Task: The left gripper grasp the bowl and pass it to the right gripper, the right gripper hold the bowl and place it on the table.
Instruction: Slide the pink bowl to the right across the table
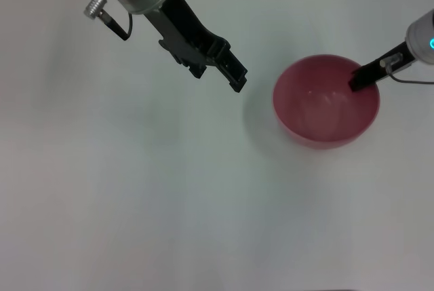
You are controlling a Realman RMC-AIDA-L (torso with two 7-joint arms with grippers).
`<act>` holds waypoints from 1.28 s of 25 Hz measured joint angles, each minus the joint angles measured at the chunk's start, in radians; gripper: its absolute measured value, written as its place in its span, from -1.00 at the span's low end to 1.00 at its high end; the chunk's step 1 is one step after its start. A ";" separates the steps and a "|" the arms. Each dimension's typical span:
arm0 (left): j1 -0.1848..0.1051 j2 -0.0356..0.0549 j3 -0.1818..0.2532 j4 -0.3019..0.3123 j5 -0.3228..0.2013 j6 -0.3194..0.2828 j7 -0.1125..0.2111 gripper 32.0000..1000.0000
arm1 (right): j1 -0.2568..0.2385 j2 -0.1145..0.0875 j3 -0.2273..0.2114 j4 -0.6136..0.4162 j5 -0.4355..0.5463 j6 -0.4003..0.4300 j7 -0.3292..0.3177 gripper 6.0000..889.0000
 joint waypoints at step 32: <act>0.016 0.0015 -0.002 0.000 -0.001 0.003 0.009 0.71 | -0.060 0.009 -0.001 0.061 0.076 -0.078 -0.048 -0.85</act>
